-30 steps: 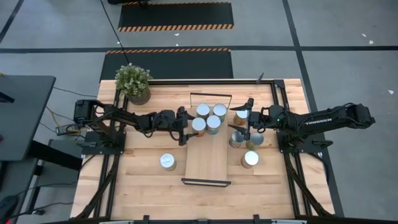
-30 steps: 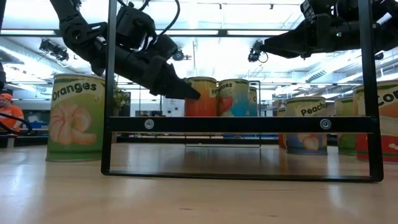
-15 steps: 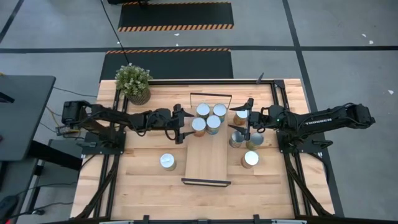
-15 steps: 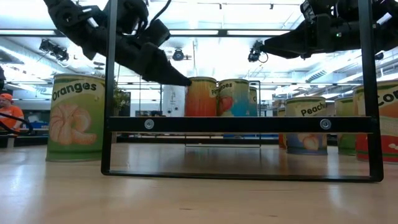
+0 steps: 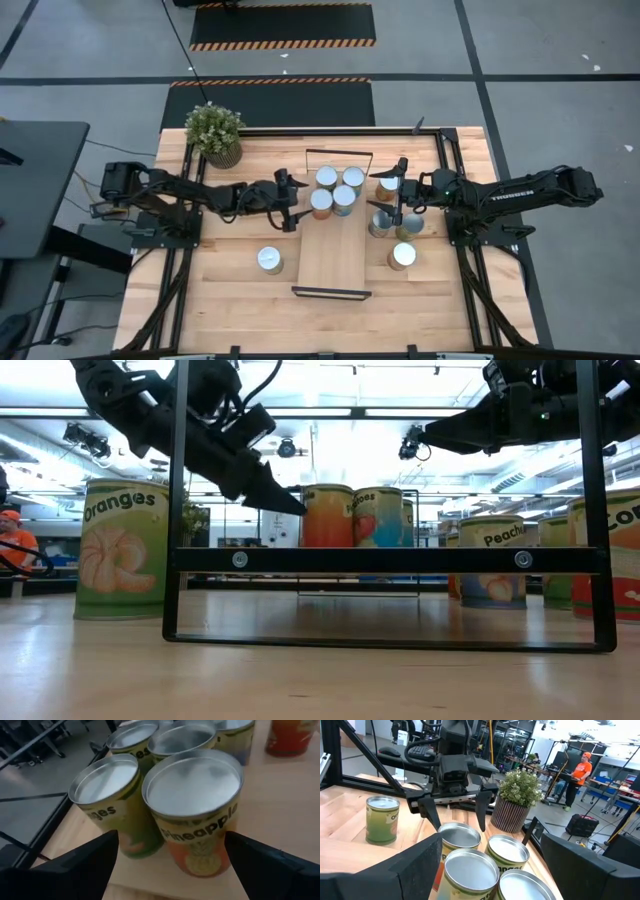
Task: Pick and place cans onto a shelf
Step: Put the top canned pineapple on the shelf, then adjust the canned cherrys on the shelf
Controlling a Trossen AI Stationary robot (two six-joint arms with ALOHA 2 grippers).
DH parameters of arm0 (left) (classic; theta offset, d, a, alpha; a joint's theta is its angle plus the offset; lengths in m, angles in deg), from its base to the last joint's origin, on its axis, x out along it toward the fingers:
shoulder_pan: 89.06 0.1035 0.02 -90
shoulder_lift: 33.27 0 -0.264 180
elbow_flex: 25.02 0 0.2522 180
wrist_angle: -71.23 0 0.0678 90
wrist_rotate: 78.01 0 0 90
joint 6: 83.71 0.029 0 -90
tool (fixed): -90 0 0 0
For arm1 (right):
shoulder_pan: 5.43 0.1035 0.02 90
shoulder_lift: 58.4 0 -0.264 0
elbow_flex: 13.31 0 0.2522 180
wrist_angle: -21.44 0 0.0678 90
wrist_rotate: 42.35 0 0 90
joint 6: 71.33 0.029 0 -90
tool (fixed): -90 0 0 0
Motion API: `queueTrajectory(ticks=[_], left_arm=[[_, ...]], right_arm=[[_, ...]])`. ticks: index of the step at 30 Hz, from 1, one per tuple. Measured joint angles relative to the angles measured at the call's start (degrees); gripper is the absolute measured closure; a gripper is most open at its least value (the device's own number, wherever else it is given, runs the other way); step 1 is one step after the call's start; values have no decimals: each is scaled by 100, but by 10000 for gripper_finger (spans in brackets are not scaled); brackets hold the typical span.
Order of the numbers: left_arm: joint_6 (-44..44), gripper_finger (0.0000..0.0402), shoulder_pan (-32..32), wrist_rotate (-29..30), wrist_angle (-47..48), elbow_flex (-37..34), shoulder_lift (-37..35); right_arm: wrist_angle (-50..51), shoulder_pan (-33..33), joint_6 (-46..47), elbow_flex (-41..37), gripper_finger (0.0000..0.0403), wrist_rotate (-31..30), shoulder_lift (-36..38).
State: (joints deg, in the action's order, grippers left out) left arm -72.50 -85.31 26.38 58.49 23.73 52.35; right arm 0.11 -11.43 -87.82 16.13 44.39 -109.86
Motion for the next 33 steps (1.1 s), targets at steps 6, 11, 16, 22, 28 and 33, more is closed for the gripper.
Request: queueTrajectory(ticks=[6,11,16,22,28,33], left_arm=[[143,31,2,439,-156,-2,99],[143,31,0,789,-339,-2,99],[143,31,-162,792,-226,-4,11],[104,34,-443,637,-74,-14,-323],[-154,53,-342,576,159,-185,-364],[-100,60,-291,595,201,-188,-380]], right_arm=[[2,0,-4,0,57,0,0],[5,0,-7,0,57,0,-1],[359,6,77,48,57,-365,2],[1954,8,485,592,57,-1189,-92],[2067,-23,655,647,57,-2459,-530],[1892,-66,884,647,57,-2783,-1078]])
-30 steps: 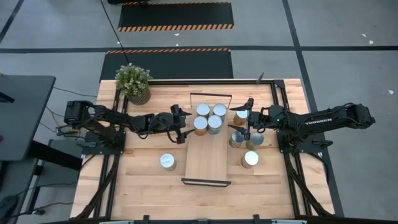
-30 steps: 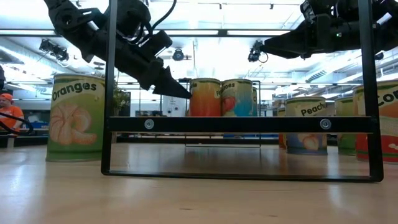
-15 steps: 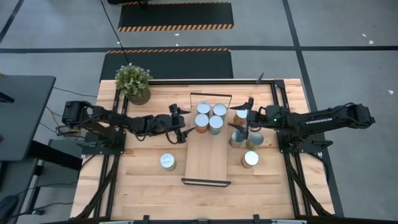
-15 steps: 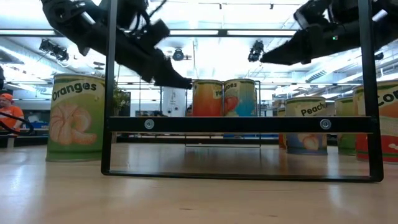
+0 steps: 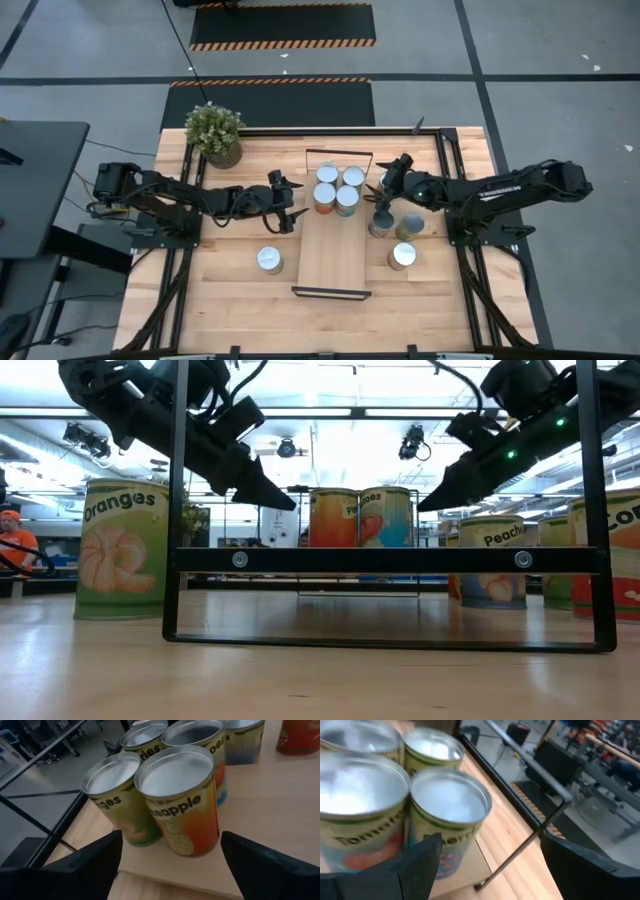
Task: Pick and place cans onto a shelf
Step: Adjust the canned cherrys on the shelf, then put the canned pineapple on the shelf
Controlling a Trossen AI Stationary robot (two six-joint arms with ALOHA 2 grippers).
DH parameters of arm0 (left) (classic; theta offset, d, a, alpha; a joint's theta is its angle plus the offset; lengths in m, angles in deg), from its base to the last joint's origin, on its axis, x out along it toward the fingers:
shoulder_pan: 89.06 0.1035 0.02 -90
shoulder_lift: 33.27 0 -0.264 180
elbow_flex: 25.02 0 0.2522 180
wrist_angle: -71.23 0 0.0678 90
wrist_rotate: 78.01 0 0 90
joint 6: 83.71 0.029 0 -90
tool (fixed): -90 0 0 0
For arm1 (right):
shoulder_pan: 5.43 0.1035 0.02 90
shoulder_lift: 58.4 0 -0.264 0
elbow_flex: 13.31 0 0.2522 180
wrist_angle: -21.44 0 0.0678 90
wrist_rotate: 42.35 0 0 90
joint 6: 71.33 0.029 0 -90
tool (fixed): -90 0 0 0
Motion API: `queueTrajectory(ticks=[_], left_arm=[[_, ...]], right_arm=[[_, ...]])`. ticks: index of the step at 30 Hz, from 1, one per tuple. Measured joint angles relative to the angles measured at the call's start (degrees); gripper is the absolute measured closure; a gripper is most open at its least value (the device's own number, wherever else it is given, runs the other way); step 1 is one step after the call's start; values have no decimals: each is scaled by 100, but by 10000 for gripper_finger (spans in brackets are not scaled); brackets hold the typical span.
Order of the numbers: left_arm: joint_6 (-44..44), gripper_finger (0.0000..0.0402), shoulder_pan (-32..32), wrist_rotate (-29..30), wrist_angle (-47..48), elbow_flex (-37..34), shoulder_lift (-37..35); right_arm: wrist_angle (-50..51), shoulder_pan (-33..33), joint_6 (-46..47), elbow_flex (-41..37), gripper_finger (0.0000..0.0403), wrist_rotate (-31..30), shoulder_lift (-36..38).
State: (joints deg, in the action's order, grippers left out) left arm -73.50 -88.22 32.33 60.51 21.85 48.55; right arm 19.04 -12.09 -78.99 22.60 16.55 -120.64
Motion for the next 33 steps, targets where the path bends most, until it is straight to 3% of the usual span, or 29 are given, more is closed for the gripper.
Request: queueTrajectory(ticks=[6,13,18,22,29,33], left_arm=[[149,73,8,-34,172,-1,-233],[136,98,-44,-804,63,-95,-363],[256,115,32,-855,-738,-665,-379],[474,124,113,-859,-1024,-887,-918],[750,136,162,-857,-580,-918,-2191],[985,143,162,-857,-530,-918,-2701]], right_arm=[[-596,10,24,4,57,-196,-472],[-411,352,328,108,57,-235,-239],[1190,518,775,818,57,-228,-148],[2351,462,1279,1286,57,-230,-148],[3961,326,2254,1862,57,-11,-156],[4321,267,2715,1972,57,236,-213]])
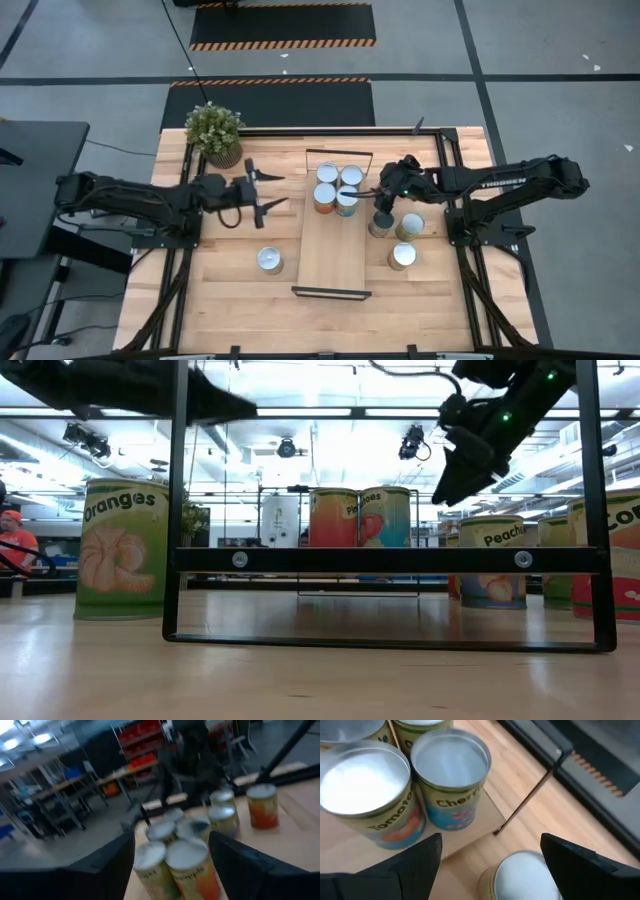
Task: Pick and place cans onto a shelf
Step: Put the canned pineapple on the shelf
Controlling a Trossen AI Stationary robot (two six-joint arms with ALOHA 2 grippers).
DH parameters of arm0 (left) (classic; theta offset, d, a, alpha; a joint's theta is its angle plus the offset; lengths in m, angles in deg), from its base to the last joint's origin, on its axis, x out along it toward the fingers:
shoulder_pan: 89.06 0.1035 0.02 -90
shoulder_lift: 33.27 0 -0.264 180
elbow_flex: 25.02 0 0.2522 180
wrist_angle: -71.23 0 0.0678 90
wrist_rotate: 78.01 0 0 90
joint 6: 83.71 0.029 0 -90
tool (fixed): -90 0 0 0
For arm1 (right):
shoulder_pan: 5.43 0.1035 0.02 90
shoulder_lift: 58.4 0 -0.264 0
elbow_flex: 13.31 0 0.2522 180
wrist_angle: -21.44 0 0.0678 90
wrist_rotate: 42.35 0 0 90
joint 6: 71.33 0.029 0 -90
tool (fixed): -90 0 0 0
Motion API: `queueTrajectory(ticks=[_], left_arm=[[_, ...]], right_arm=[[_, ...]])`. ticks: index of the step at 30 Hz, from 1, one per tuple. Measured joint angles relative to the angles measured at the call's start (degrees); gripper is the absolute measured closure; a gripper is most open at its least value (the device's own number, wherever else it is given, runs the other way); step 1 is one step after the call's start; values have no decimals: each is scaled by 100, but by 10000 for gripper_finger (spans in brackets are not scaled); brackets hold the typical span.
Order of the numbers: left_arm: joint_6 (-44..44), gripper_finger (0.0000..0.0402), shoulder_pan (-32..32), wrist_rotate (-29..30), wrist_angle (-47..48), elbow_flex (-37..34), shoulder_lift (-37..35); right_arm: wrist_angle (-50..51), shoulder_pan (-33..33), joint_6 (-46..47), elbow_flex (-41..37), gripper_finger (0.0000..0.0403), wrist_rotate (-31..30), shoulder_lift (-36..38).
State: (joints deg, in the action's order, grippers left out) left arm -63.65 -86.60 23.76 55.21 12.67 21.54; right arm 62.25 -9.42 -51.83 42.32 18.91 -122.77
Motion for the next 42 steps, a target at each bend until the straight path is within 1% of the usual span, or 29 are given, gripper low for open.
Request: queueTrajectory(ticks=[4,7,11,13,16,19,23,26,35,42], left_arm=[[132,152,0,43,12,0,-308],[-47,156,0,50,36,1,-354],[8,157,-1,65,92,-2,-373],[10,157,-2,63,118,-2,-394],[61,157,0,65,100,-2,-396],[74,157,-1,63,98,-2,-396],[203,157,0,66,83,-2,-396],[355,157,0,63,-4,-1,-396],[377,157,0,63,-75,0,-396],[375,157,0,63,-70,0,-396]], right_arm=[[581,-93,359,190,56,66,-264],[1079,-185,517,508,49,135,-583],[1723,-406,493,1007,37,186,-992],[1913,-589,418,1216,27,346,-1143],[2009,-873,117,1434,10,864,-1262],[2049,-1119,-56,1464,5,1328,-1265],[2424,-1338,-358,1467,4,1343,-1262],[2522,-1412,-479,1467,4,1346,-1261],[2381,-1511,-431,1465,3,1390,-1350],[2060,-1584,-426,1150,3,1562,-1448]])
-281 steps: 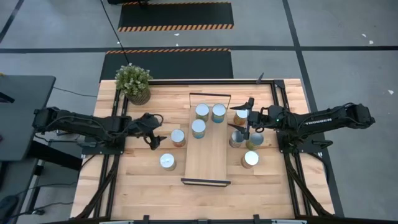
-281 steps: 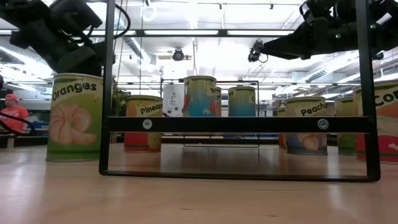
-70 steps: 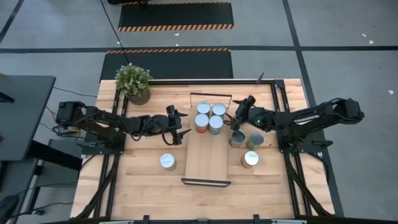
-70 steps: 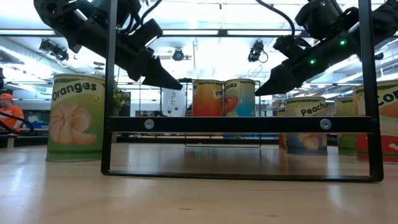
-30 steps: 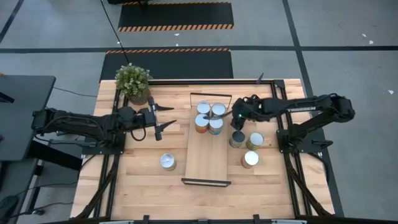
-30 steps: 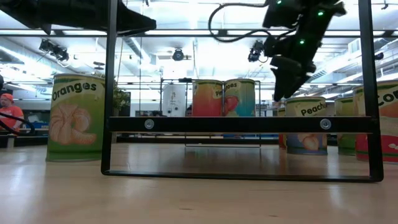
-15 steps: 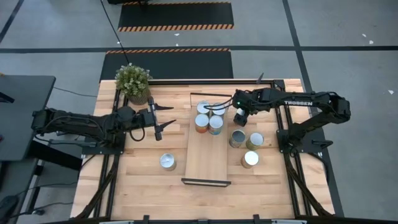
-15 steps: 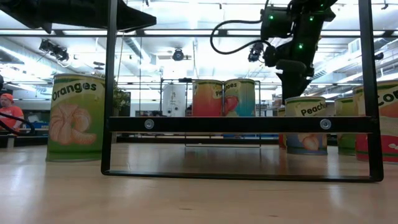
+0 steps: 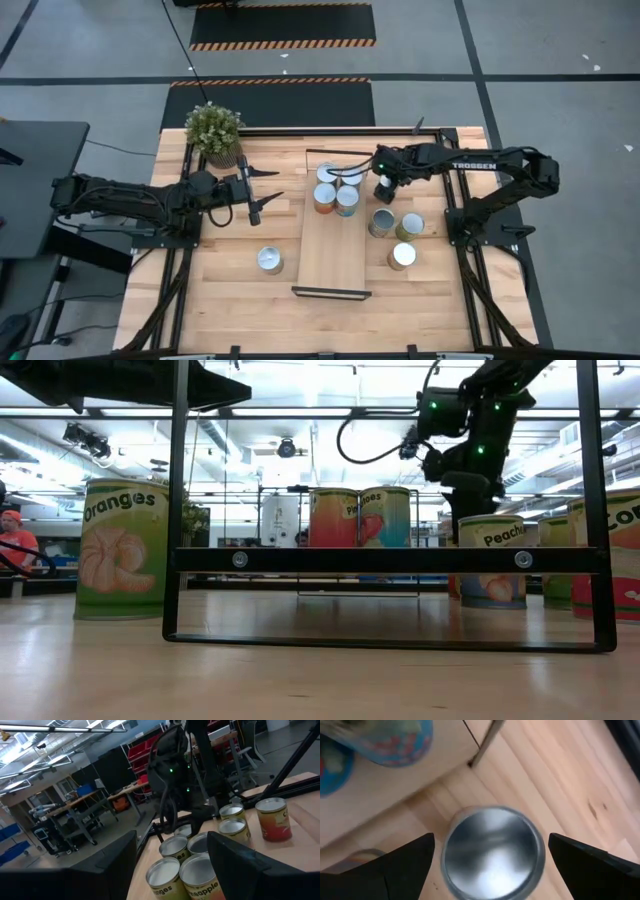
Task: Pick and place cans onto a shelf
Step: Put the canned pineapple on the shelf
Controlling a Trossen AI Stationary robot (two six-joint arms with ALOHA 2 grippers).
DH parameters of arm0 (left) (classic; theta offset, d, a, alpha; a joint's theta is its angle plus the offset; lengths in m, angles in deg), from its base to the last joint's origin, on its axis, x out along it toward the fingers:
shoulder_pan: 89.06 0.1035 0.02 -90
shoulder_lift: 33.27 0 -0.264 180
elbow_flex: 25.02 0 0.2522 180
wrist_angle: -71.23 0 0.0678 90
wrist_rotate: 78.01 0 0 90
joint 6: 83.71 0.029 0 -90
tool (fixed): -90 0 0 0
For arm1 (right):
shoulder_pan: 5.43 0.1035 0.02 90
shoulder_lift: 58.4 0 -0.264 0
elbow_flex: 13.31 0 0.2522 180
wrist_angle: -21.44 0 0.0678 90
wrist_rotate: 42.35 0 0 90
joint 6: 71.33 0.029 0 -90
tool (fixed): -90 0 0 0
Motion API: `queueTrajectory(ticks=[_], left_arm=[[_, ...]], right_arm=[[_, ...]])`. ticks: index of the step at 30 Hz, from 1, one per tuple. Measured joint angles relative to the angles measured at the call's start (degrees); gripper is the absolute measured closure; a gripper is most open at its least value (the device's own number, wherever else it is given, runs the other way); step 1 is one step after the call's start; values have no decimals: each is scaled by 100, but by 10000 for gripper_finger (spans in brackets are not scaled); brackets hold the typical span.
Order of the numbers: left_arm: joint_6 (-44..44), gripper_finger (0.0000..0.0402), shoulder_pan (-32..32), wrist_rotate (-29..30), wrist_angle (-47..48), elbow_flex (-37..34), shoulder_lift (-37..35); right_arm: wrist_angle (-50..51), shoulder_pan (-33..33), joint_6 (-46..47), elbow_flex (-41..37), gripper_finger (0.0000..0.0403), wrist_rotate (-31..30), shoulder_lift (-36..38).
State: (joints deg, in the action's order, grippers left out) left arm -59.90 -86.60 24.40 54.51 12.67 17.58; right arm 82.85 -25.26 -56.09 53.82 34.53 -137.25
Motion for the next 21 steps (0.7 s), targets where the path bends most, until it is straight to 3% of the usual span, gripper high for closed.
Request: queueTrajectory(ticks=[7,14,21], left_arm=[[-5,157,0,0,2,2,2],[-68,157,0,0,43,2,2],[-70,157,-1,0,199,2,15]], right_arm=[[-254,-137,-118,-278,10,303,0],[-263,-136,-223,-309,61,249,13],[284,23,-52,-132,75,222,241]])
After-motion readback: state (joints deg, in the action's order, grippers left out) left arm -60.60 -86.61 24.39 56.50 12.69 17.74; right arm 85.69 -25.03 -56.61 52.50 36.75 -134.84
